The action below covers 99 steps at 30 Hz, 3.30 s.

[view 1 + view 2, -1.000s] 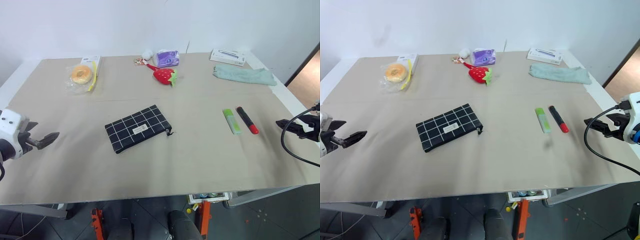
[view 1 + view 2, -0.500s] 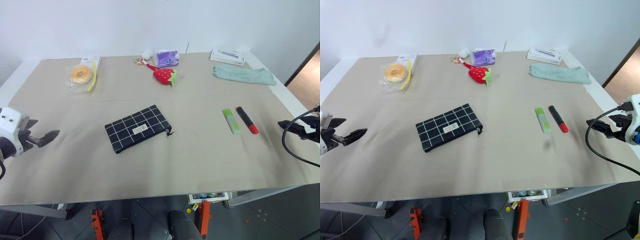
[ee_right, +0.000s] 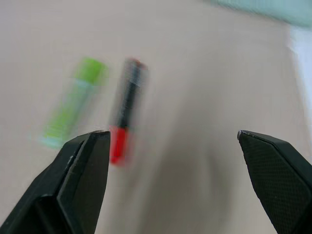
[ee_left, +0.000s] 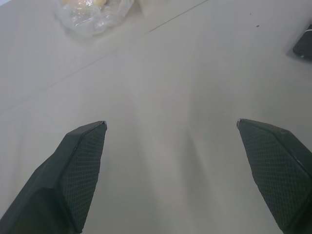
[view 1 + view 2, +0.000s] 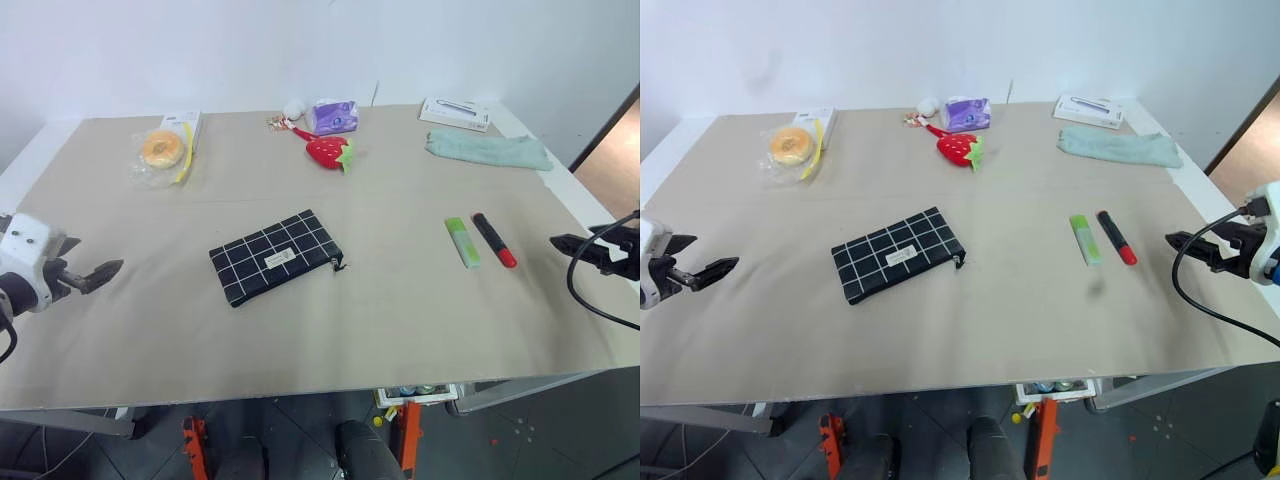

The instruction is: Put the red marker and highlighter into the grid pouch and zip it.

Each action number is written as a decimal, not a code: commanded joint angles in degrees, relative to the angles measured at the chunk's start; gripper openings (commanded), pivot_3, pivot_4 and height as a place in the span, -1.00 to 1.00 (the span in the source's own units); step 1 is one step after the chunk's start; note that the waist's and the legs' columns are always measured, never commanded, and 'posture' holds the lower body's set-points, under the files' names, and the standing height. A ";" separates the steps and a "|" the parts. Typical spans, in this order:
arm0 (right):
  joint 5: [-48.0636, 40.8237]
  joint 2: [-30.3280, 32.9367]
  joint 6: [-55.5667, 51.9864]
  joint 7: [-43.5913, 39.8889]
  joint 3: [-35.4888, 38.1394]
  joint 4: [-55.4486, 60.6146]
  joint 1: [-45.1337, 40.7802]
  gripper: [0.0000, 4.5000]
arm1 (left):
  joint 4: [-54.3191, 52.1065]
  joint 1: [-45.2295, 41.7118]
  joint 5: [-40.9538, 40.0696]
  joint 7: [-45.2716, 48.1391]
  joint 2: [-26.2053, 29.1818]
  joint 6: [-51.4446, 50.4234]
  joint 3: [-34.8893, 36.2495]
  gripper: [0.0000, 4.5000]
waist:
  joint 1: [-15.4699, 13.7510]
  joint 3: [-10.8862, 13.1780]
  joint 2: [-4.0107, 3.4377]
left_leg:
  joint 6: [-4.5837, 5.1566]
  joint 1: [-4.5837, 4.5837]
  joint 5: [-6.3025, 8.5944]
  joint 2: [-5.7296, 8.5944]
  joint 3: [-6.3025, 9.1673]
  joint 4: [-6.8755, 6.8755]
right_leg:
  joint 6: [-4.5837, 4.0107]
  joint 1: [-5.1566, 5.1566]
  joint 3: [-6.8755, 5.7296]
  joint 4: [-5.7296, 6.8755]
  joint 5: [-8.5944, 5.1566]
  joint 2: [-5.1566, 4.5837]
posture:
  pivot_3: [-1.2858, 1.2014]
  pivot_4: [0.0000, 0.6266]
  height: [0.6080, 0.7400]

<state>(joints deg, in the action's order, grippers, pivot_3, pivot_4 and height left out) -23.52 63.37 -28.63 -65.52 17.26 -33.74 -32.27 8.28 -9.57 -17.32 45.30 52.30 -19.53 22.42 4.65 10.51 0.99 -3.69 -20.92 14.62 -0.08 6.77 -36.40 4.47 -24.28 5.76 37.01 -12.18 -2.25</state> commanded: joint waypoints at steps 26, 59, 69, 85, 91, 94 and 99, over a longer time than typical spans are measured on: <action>5.51 -50.12 -6.92 37.33 -27.22 28.20 -7.65 -0.99 | -5.04 -4.46 -0.49 -0.81 -11.23 4.96 -9.39 1.00 | -0.11 -0.10 0.42 | -0.12 -0.34 -0.07 -0.79 0.00 -0.11 | -0.67 -0.42 -0.15 -0.01 0.64 0.76 | 0.03 -0.52 1.00; 17.13 -59.11 -8.22 39.44 -30.55 16.72 -5.57 -0.99 | 11.67 -6.20 44.78 -15.13 2.10 69.86 -28.52 1.00 | 0.26 -0.34 0.37 | -0.10 0.30 -0.09 -1.07 -0.05 0.24 | -0.74 0.01 -0.20 0.01 0.34 1.00 | 0.03 -0.52 1.00; 16.98 -59.31 -9.13 39.17 -30.16 17.81 -6.39 -0.99 | 24.87 -16.24 57.97 -28.80 -2.41 76.73 -36.45 1.00 | -0.54 -0.89 -0.50 | 0.10 0.56 -0.22 -0.92 -0.02 0.20 | -0.61 0.38 -0.15 0.01 0.38 0.94 | 0.03 -0.52 1.00; 17.40 -59.44 -9.10 39.94 -29.59 18.91 -6.38 -1.00 | 38.53 -31.86 62.08 -36.18 -8.73 81.66 -46.35 0.21 | -0.20 -0.94 -0.51 | 0.26 0.60 -0.36 -0.86 0.02 0.29 | -0.48 0.56 -0.09 -0.01 0.37 0.94 | 0.03 -0.52 1.00; 17.61 -59.34 -8.85 40.39 -29.19 18.73 -6.61 -1.00 | 37.90 -31.09 58.51 -34.61 -7.97 83.36 -45.89 -0.98 | -0.21 -0.94 -0.51 | 0.26 0.33 -0.36 -0.85 0.02 0.34 | -0.46 0.31 -0.09 -0.01 0.35 0.91 | 0.03 -0.52 1.00; 17.71 -59.43 -8.49 40.46 -29.26 18.38 -6.59 -1.00 | 37.21 -30.77 57.20 -33.57 -7.89 83.56 -45.84 -0.98 | -0.16 -0.93 -0.51 | 0.26 0.32 -0.36 -0.86 0.02 0.42 | -0.46 0.27 -0.08 -0.01 0.33 0.92 | 0.03 -0.52 1.00; 16.99 -59.54 -6.39 40.43 -27.84 19.38 -6.21 -1.00 | 35.23 -30.55 54.75 -30.92 -8.78 82.30 -45.70 -0.98 | -0.19 -0.93 -0.51 | 0.26 0.31 -0.36 -0.85 0.02 0.49 | -0.45 0.25 -0.08 -0.02 0.28 0.91 | 0.03 -0.52 1.00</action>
<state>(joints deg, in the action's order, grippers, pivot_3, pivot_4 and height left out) -5.93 4.14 -36.29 -25.12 -11.80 -15.00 -38.83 45.81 -41.11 38.99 13.00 44.26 62.43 -22.57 4.46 9.58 0.48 -3.44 -20.63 14.26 -0.93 6.79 -35.91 4.02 -24.05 5.68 36.99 -11.90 -1.34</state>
